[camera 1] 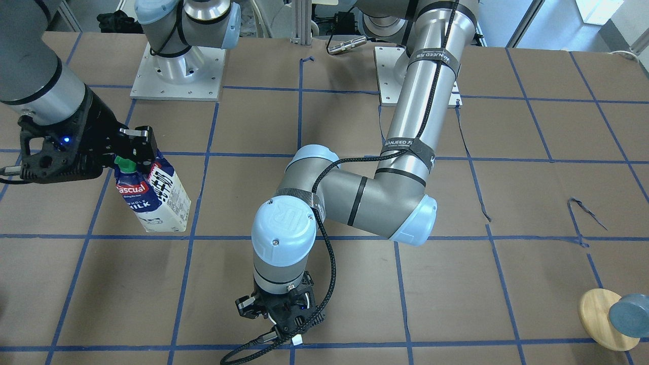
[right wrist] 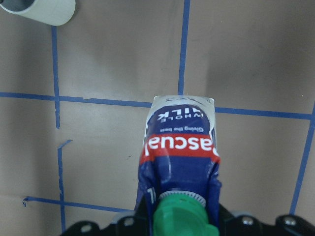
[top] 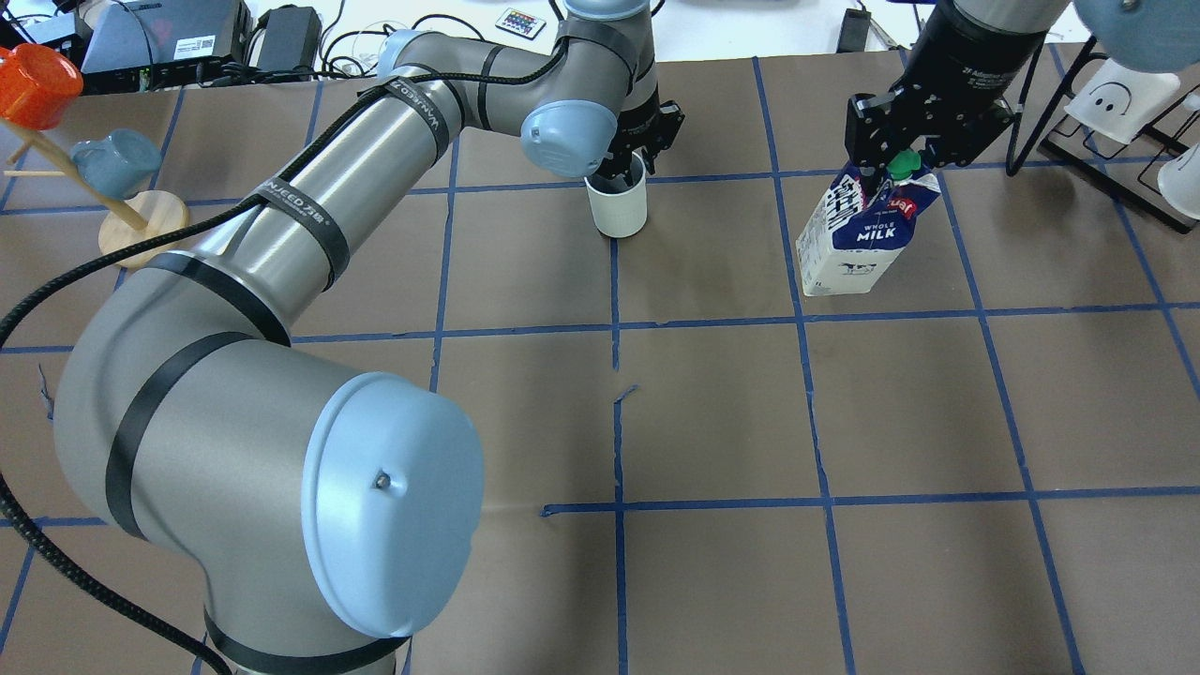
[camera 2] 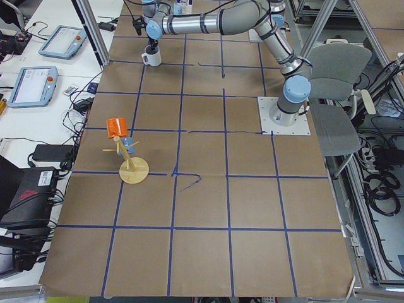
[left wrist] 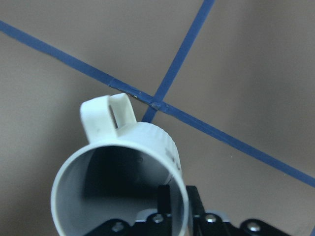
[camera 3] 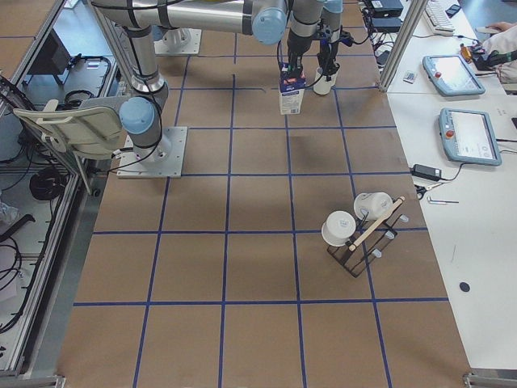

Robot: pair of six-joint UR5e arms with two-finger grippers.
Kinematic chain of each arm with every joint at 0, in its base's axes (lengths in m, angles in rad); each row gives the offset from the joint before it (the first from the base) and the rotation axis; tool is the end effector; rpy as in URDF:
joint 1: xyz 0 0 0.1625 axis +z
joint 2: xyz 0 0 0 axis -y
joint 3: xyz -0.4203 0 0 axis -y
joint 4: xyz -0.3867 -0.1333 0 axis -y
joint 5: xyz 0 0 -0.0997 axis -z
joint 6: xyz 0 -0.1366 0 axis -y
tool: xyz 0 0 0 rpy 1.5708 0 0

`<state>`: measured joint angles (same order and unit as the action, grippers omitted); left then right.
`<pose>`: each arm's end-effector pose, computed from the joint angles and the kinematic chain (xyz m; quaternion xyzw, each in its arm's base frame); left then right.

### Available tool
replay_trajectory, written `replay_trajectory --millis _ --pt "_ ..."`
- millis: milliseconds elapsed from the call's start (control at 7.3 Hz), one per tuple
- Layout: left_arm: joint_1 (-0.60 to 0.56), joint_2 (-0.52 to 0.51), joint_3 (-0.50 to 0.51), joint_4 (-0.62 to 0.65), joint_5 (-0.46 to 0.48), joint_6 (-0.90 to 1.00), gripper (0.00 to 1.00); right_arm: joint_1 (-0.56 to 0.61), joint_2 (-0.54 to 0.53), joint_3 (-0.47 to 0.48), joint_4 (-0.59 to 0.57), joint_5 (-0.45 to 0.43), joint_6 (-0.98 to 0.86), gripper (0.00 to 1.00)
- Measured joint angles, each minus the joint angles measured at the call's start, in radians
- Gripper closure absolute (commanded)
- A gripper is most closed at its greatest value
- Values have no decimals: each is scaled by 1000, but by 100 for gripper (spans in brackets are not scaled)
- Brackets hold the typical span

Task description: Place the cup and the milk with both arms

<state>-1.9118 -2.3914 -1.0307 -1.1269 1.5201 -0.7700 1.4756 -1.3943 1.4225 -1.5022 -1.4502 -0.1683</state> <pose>-0.3996 -0.7067 0.2236 0.2101 -0.9740 0.0560 0.0645 0.0971 -0.5582 0.4208 -0.0335 0.9965 0.0400 0.0660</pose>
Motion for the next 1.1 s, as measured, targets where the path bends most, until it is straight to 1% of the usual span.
replay_trajectory --millis 274,411,685,822,959,1096 --pt "19 34 3 -30 -5 125 0 1 81 -70 3 5 4 72" --pt "43 74 4 -97 -3 210 0 3 123 -114 3 9 30 72" --pt "116 190 -10 -310 49 473 2 40 210 -218 -7 6 116 71" --pt "160 255 -30 -415 71 591 2 76 262 -260 -37 3 159 71" --pt "191 331 -67 -501 84 672 2 119 313 -283 -93 4 207 71" --pt "207 413 -127 -558 91 724 2 163 358 -293 -154 8 259 71"
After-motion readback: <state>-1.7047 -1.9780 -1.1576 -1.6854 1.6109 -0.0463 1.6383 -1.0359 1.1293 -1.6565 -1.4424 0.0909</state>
